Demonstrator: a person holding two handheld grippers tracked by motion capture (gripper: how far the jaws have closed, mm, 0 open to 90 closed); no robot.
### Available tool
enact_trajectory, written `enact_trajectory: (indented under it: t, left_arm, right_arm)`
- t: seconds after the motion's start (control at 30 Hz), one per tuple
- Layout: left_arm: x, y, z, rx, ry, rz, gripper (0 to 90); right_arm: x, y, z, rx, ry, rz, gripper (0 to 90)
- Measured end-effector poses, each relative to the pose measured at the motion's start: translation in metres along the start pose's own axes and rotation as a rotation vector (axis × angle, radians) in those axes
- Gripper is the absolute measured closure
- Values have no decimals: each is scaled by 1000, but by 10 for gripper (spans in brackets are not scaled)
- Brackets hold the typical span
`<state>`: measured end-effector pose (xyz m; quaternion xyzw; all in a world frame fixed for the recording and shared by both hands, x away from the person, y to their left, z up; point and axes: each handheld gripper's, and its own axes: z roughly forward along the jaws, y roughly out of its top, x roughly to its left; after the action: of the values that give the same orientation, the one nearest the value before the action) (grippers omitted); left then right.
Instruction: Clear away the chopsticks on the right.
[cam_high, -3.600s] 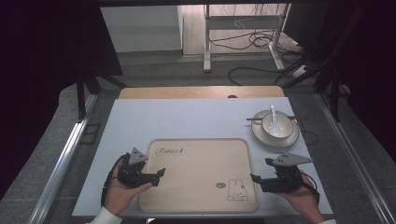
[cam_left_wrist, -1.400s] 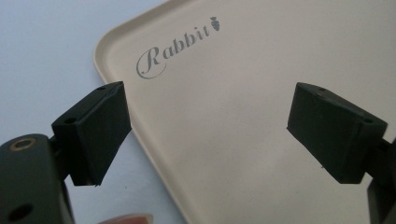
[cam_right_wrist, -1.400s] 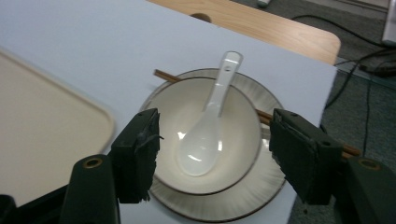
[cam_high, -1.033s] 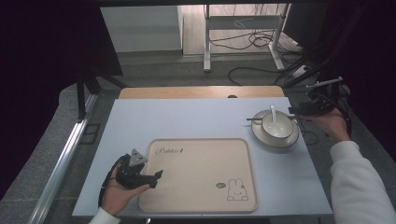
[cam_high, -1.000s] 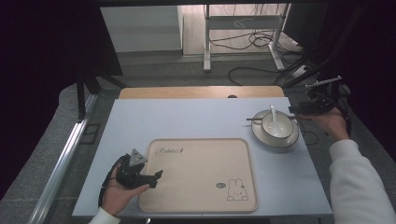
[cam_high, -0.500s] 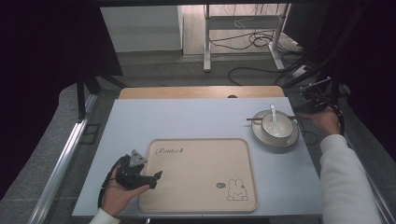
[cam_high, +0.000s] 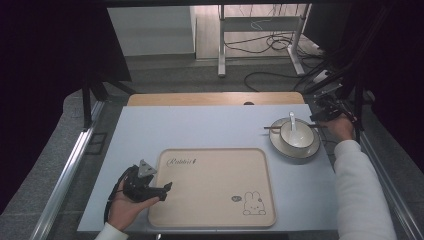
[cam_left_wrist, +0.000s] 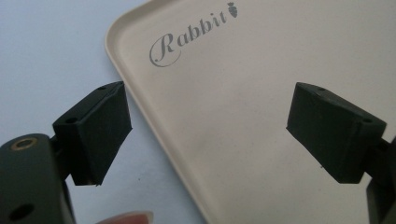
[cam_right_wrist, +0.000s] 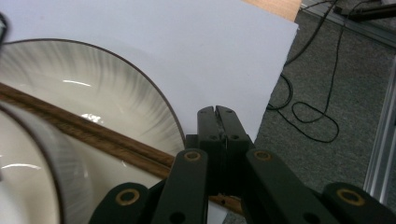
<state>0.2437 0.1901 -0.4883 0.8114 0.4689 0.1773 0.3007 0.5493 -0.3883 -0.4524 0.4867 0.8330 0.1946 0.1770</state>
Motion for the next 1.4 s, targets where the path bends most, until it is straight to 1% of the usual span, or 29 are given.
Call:
enact_trajectory:
  t: [0.07, 0.13, 0.27, 0.43, 0.5, 0.53, 0.67, 0.7, 0.73, 0.8, 0.83, 1.03, 1.17, 1.2, 1.27, 1.3, 1.4]
  left_arm:
    - [0, 0, 0, 0, 0, -2, 136]
    - [1, 0, 1, 2, -3, -4, 136]
    - [2, -1, 1, 4, -8, -2, 136]
    - [3, -1, 0, -1, -12, -1, 137]
    - [3, -1, 0, 4, -16, 9, 137]
    - [3, -1, 0, 5, -17, 12, 137]
    - [3, -1, -1, 2, -22, 14, 137]
    - [3, -2, -1, -1, -23, 15, 138]
    - [3, -2, -2, -2, -24, 16, 138]
    - [3, -1, -2, -1, -25, 18, 138]
    - [3, -1, -2, 2, -27, 23, 138]
    - [2, -1, -2, 3, -29, 28, 138]
    - [2, -1, -2, 4, -30, 29, 137]
    - [2, -1, -2, 2, -29, 26, 137]
    - [2, -1, -2, 0, -29, 25, 138]
    - [1, -1, -2, -1, -30, 23, 138]
    - [2, -1, -1, 5, -30, 29, 138]
  right_arm:
    - [0, 0, 2, 3, -1, 2, 888]
    - [-1, -1, 7, 29, -8, 7, 888]
    - [-3, -6, 8, 53, -17, 20, 889]
    - [-2, -14, 2, 72, -21, 19, 889]
    - [-1, -18, -1, 96, -24, 13, 889]
    - [0, -19, -1, 99, -26, 11, 889]
    - [0, -26, -6, 110, -27, 18, 889]
    - [1, -30, -8, 113, -24, 29, 889]
    - [1, -32, -8, 113, -26, 22, 889]
    - [2, -33, -9, 118, -26, 24, 889]
    - [2, -38, -10, 124, -24, 31, 889]
    - [1, -46, -14, 135, -20, 46, 889]
    - [1, -50, -16, 134, -22, 43, 889]
    - [0, -52, -20, 118, -28, 41, 889]
    - [0, -52, -23, 113, -27, 45, 890]
    - [0, -52, -29, 88, -25, 36, 889]
    - [2, -52, -39, 64, -6, 22, 889]
